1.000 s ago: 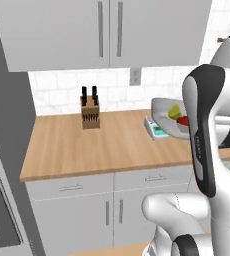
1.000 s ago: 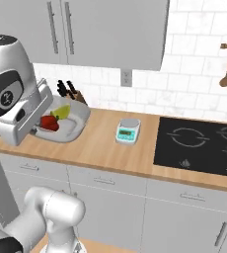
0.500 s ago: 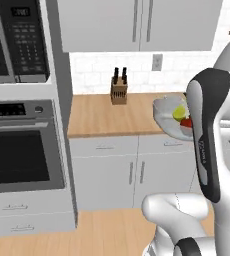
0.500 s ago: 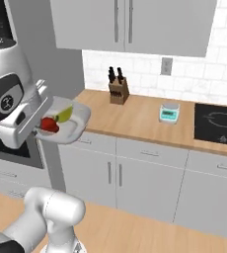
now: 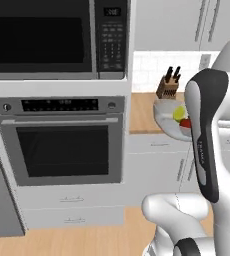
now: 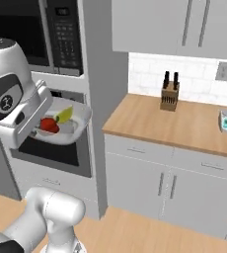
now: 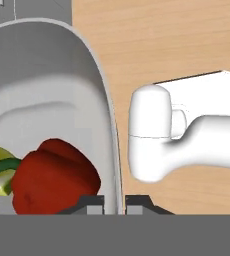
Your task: Take the meat container that has the chicken drumstick and place it on the second highest rack of the freezer. Then take the vegetable container that has the bell pepper and lemon wedge and place it on the highest rack of the freezer.
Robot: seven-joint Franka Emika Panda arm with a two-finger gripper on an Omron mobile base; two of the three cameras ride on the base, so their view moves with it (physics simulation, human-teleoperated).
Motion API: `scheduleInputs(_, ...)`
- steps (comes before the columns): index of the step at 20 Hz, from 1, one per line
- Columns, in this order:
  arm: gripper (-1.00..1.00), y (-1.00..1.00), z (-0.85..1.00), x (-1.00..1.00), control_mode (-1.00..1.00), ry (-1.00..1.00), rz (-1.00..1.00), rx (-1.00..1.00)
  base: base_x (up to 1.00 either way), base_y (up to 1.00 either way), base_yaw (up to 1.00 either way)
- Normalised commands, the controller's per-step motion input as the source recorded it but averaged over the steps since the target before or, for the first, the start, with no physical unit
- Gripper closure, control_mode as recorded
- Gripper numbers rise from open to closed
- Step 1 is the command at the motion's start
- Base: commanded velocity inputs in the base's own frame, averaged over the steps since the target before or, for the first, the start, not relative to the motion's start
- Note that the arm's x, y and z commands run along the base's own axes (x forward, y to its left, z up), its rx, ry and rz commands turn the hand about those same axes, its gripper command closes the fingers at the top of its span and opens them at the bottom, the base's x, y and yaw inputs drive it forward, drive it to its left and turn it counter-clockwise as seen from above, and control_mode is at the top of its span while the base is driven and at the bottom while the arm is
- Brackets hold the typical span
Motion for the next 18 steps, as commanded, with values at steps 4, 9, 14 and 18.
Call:
scheduleInputs(4,1.00,0.00,0.00,0.00,1.00,0.00,0.00,0.00,0.20,1.00,0.07)
scheduleInputs(9,1.00,0.00,0.00,0.00,1.00,0.00,0.00,0.00,0.17,1.00,0.06)
scheduleInputs(14,1.00,0.00,0.00,0.00,1.00,0.00,0.00,0.00,0.36,1.00,0.02)
scheduleInputs(18,1.00,0.00,0.00,0.00,1.00,0.00,0.00,0.00,0.46,1.00,0.02)
